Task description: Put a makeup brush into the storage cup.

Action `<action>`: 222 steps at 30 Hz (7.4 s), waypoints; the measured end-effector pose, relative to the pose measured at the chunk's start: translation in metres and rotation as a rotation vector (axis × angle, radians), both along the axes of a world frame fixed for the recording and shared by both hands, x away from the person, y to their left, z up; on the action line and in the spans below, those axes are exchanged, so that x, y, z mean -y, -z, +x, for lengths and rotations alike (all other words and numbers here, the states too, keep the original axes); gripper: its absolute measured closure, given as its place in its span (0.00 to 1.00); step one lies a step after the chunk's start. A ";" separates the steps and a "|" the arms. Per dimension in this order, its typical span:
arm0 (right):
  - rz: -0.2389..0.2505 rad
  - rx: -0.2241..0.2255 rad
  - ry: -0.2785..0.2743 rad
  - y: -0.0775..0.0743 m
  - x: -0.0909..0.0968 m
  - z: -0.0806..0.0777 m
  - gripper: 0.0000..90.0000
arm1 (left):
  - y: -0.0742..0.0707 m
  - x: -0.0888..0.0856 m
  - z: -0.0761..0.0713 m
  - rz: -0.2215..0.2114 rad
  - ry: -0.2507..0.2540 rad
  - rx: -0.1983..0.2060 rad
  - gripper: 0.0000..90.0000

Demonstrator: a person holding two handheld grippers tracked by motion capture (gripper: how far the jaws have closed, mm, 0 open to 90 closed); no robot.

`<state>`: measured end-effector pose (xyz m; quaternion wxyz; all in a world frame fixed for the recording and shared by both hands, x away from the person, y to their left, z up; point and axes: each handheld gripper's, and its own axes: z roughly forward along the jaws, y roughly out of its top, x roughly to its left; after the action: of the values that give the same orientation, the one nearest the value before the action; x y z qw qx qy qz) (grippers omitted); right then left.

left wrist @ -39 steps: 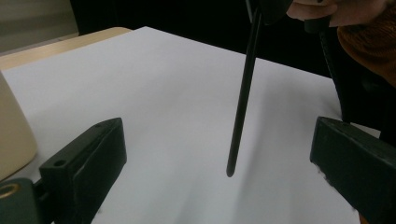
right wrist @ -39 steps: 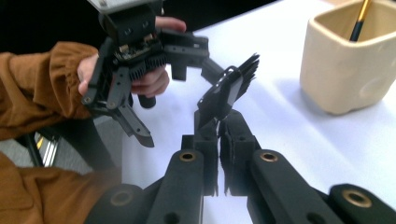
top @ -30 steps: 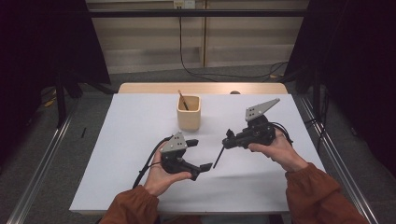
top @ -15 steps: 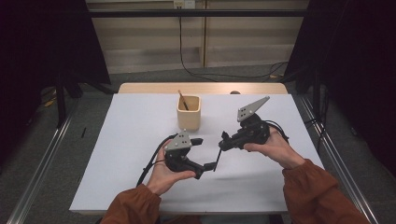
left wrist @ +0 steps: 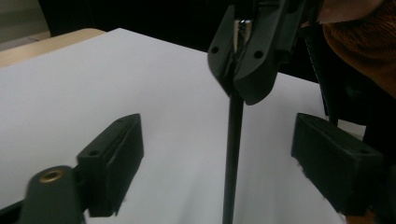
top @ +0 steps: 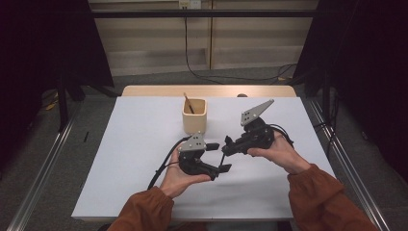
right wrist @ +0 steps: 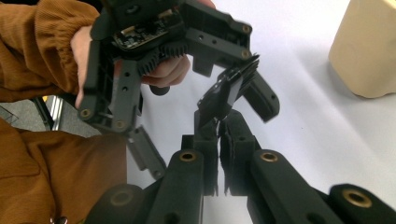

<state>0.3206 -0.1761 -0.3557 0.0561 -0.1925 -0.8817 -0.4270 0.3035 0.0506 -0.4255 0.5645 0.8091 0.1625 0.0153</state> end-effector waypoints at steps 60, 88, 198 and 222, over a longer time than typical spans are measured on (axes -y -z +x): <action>0.188 0.106 0.190 0.009 0.025 -0.008 0.15 | -0.006 -0.016 0.002 -0.040 -0.003 0.008 0.95; 0.234 0.167 0.406 0.037 0.074 -0.036 0.04 | -0.024 -0.045 0.003 -0.042 -0.071 0.033 0.95; 0.212 0.282 0.721 0.095 0.132 -0.111 0.01 | -0.068 -0.053 0.141 -0.111 -0.386 0.100 0.95; 0.208 0.273 0.721 0.096 0.132 -0.111 0.01 | -0.033 -0.059 0.147 -0.081 -0.409 0.061 0.95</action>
<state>0.2098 -0.3077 -0.4520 -0.1957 -0.4245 -0.7090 -0.5281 0.4505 0.1093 -0.3926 0.5865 0.7349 0.3069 0.1476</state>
